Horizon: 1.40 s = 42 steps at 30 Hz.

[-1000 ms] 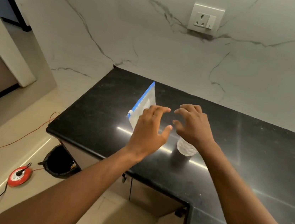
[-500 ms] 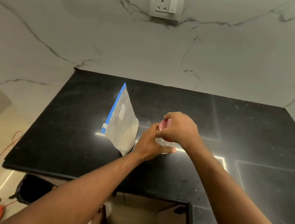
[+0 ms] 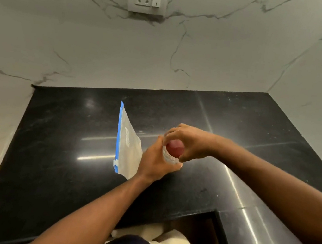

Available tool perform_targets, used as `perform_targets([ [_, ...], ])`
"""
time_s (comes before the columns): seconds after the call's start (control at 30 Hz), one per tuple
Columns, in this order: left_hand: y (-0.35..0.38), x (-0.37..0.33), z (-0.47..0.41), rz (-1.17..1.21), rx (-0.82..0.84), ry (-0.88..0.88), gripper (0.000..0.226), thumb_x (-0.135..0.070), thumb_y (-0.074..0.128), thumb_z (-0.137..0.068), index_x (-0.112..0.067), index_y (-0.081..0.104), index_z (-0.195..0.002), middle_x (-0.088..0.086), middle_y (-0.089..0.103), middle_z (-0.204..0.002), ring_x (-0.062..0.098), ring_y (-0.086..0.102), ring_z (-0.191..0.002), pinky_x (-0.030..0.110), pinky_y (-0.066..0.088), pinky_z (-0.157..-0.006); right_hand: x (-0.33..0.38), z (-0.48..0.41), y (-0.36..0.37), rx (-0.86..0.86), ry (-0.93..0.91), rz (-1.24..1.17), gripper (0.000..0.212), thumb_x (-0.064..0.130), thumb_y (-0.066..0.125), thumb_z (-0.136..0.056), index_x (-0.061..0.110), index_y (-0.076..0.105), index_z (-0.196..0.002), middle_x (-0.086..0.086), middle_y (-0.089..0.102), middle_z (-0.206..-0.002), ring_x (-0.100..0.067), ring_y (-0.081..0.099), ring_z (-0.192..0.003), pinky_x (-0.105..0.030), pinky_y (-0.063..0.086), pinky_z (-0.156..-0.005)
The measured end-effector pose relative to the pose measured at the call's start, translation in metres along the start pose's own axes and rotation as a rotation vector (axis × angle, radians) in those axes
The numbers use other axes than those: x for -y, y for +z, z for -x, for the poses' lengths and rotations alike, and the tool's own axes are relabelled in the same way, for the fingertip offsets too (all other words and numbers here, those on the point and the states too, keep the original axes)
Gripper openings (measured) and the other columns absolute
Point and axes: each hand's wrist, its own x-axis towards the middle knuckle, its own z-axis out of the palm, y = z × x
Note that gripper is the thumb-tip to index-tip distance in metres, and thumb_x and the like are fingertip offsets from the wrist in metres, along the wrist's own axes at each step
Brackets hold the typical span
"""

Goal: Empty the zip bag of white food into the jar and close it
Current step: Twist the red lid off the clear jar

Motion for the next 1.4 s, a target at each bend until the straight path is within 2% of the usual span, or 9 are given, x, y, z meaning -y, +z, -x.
perform_targets([
  [0.2,0.009,0.005,-0.001,0.006,-0.001,-0.048,0.083,-0.073,0.083,-0.061,-0.042,0.048,-0.13,-0.022,0.068,-0.113,-0.002,0.066,-0.096,0.01,0.05,-0.08,0.013,-0.005,0.0,-0.176,0.362,0.284,0.1,0.095,0.033,-0.081,0.016,0.058,-0.136,-0.012,0.067,-0.114,-0.029,0.069,-0.096,-0.041,0.059,-0.079],
  [0.37,0.009,0.0,0.0,-0.002,-0.04,-0.066,0.08,-0.075,0.085,-0.059,-0.059,0.033,-0.119,-0.04,0.056,-0.095,-0.017,0.058,-0.077,-0.005,0.037,-0.055,0.014,-0.009,0.006,-0.088,0.203,0.324,0.067,0.068,0.059,-0.089,0.02,0.057,-0.137,-0.004,0.063,-0.111,-0.019,0.055,-0.084,-0.032,0.046,-0.067],
  [0.47,0.012,-0.001,-0.001,-0.026,-0.054,-0.081,0.091,-0.076,0.085,-0.06,-0.053,0.037,-0.134,-0.032,0.056,-0.112,-0.007,0.058,-0.087,-0.003,0.031,-0.072,0.001,-0.003,-0.01,0.101,-0.031,0.306,0.069,0.036,0.08,-0.083,0.041,0.052,-0.146,0.001,0.05,-0.143,-0.022,0.053,-0.112,-0.032,0.048,-0.081],
  [0.57,0.014,0.001,-0.001,-0.015,-0.012,-0.1,0.089,-0.078,0.082,-0.062,-0.051,0.041,-0.137,-0.034,0.058,-0.111,-0.015,0.058,-0.091,0.005,0.04,-0.082,-0.002,0.001,-0.019,0.064,-0.064,0.097,0.051,0.054,0.074,-0.086,0.041,0.065,-0.134,0.006,0.049,-0.151,-0.023,0.05,-0.131,-0.04,0.05,-0.097],
  [0.7,0.016,-0.004,0.0,-0.022,-0.05,-0.133,0.083,-0.076,0.084,-0.061,-0.053,0.036,-0.124,-0.032,0.056,-0.106,-0.019,0.052,-0.083,0.0,0.032,-0.073,0.003,-0.01,-0.006,-0.104,0.197,0.381,0.087,0.087,0.04,-0.088,0.018,0.058,-0.137,-0.01,0.069,-0.117,-0.028,0.068,-0.095,-0.035,0.052,-0.071],
  [0.8,0.018,-0.007,-0.001,-0.039,-0.057,-0.161,0.084,-0.071,0.088,-0.061,-0.048,0.044,-0.128,-0.029,0.059,-0.107,-0.013,0.058,-0.083,-0.003,0.034,-0.065,0.008,-0.012,0.0,-0.061,0.054,0.41,0.058,0.062,0.064,-0.087,0.023,0.063,-0.131,0.0,0.063,-0.098,-0.019,0.059,-0.083,-0.029,0.043,-0.063],
  [1.0,0.019,-0.006,-0.001,0.065,-0.075,-0.182,0.09,-0.057,0.096,-0.057,-0.043,0.048,-0.133,-0.026,0.066,-0.113,-0.007,0.066,-0.099,0.016,0.056,-0.085,-0.011,0.006,-0.008,0.024,-0.271,0.382,0.071,0.017,0.084,-0.08,0.039,0.059,-0.142,0.003,0.047,-0.154,-0.027,0.05,-0.127,-0.031,0.049,-0.088],
  [1.13,0.022,-0.02,-0.001,-0.045,-0.047,-0.142,0.093,-0.077,0.082,-0.061,-0.054,0.036,-0.138,-0.04,0.057,-0.109,-0.019,0.058,-0.085,-0.006,0.036,-0.06,-0.025,0.021,-0.002,-0.023,-0.31,0.395,0.074,0.016,0.083,-0.081,0.04,0.054,-0.146,0.004,0.04,-0.159,-0.026,0.045,-0.129,-0.038,0.055,-0.092],
  [1.4,0.021,-0.015,-0.012,-0.006,-0.006,-0.164,0.095,-0.067,0.091,-0.059,-0.04,0.043,-0.137,-0.013,0.067,-0.131,0.005,0.066,-0.114,0.035,0.059,-0.098,-0.05,0.044,-0.045,-0.367,-0.444,0.272,0.071,0.03,0.086,-0.072,0.041,0.048,-0.131,0.003,0.045,-0.142,-0.022,0.053,-0.116,-0.029,0.053,-0.076],
])
